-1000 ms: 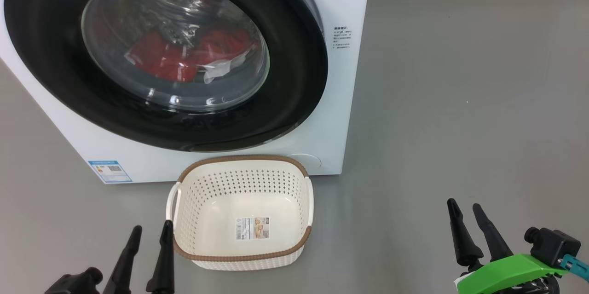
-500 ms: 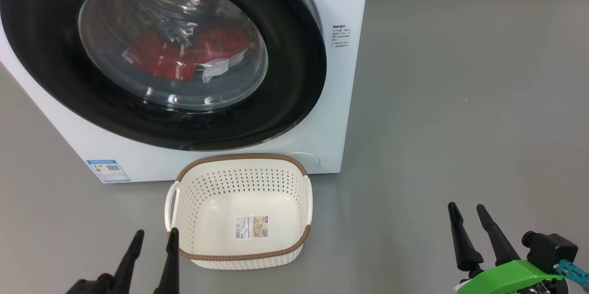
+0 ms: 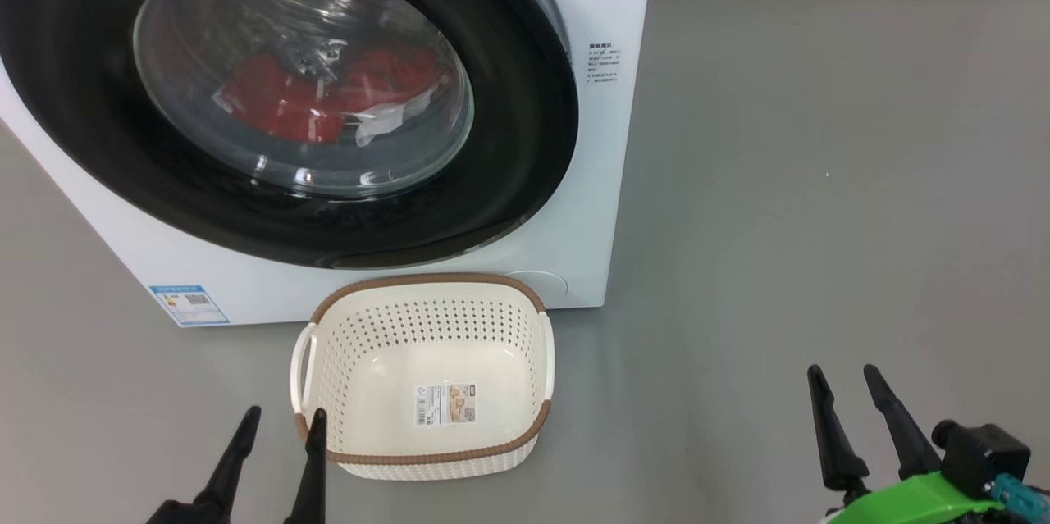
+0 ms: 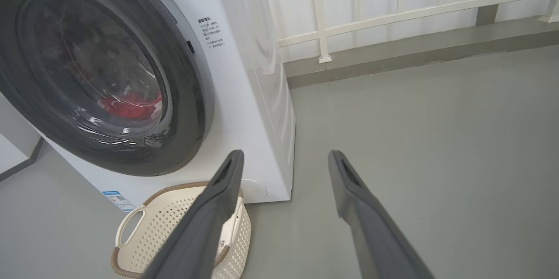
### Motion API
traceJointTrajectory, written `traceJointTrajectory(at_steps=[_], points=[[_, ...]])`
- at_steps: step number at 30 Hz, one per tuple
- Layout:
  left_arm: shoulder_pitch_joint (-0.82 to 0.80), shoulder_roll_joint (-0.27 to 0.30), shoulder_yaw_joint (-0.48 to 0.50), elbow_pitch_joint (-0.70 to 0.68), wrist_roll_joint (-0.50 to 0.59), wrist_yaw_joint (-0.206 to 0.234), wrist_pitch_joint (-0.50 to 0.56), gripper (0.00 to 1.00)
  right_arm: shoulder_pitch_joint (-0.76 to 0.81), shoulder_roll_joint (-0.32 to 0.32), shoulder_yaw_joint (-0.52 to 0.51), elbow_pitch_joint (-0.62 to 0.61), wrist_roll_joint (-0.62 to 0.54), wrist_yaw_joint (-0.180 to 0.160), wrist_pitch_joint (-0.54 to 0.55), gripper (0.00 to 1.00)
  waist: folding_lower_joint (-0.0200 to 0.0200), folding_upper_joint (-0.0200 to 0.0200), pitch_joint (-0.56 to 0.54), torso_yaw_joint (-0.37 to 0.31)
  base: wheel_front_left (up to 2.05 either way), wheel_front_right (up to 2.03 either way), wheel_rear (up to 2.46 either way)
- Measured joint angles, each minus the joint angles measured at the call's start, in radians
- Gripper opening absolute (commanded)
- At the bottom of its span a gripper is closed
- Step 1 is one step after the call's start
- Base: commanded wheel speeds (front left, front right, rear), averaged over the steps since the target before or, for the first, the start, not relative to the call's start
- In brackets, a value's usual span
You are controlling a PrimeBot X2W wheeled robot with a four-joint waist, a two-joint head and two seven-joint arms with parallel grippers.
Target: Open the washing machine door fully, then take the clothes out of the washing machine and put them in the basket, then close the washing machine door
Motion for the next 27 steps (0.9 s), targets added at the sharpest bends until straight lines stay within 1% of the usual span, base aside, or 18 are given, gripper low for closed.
traceJointTrajectory(at_steps=[6,13,25,26,27], points=[[0.000,0.000,0.003,0.006,0.059,0.000,-0.017,1.00,0.018,0.000,-0.004,-0.001,-0.058,0.000,-0.019,1.00,0.0000,0.0000,-0.002,-0.001,0.00,0.00,0.00],[0.002,0.000,0.007,0.032,0.053,0.000,-0.018,1.00,0.033,0.000,-0.011,0.000,-0.058,0.000,-0.020,1.00,0.0000,0.0000,-0.009,-0.001,0.00,0.00,0.00],[0.003,0.000,0.007,0.034,0.046,0.000,-0.018,1.00,0.038,0.000,-0.014,-0.002,-0.057,0.000,-0.020,1.00,0.0000,0.0000,-0.007,0.002,0.00,0.00,0.00],[0.002,0.000,0.007,0.034,0.045,0.000,-0.018,1.00,0.037,-0.001,-0.009,-0.004,-0.047,0.000,-0.020,0.79,0.0000,0.0000,-0.006,0.003,0.00,0.00,0.00],[0.002,-0.001,0.007,0.034,0.045,0.000,-0.018,1.00,0.037,-0.001,-0.002,-0.005,-0.033,0.000,-0.020,0.02,0.0000,0.0000,-0.005,0.004,0.00,0.00,0.00]])
